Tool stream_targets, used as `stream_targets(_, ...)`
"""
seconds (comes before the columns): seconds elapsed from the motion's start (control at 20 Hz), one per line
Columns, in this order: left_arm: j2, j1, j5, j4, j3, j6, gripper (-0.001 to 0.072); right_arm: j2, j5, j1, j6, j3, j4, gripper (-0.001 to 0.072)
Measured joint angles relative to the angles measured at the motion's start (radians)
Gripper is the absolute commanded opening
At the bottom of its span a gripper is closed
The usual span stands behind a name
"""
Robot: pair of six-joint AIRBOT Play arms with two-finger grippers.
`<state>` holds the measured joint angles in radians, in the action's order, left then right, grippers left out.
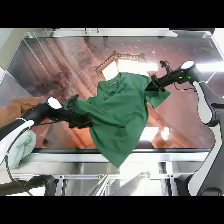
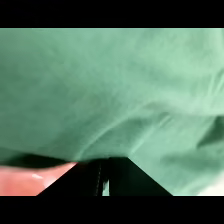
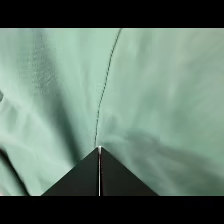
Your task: Fold the shirts.
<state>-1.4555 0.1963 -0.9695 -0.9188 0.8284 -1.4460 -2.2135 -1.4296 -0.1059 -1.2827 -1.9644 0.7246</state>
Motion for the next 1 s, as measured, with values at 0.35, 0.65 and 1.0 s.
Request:
stream_targets(0.35,0.117,-0.2,-0.22,-0.14,0.059,0.006,0.0011,0.019,0.01,-0.088,0.038,-0.045,-0.036,0.0462)
stream_targets(0.65,0.151,-0.374,-0.308,-0.167,0.064,0.059,0.0011,0.003,0.004,-0.192,-0.047,-0.051,0.048,0.0577)
stream_targets(1.0,0.156,-0.412,-0.299,-0.155,0.067,0.082,0.0011,-0.059,-0.121,-0.116,-0.056,-0.045,0.052,0.0568)
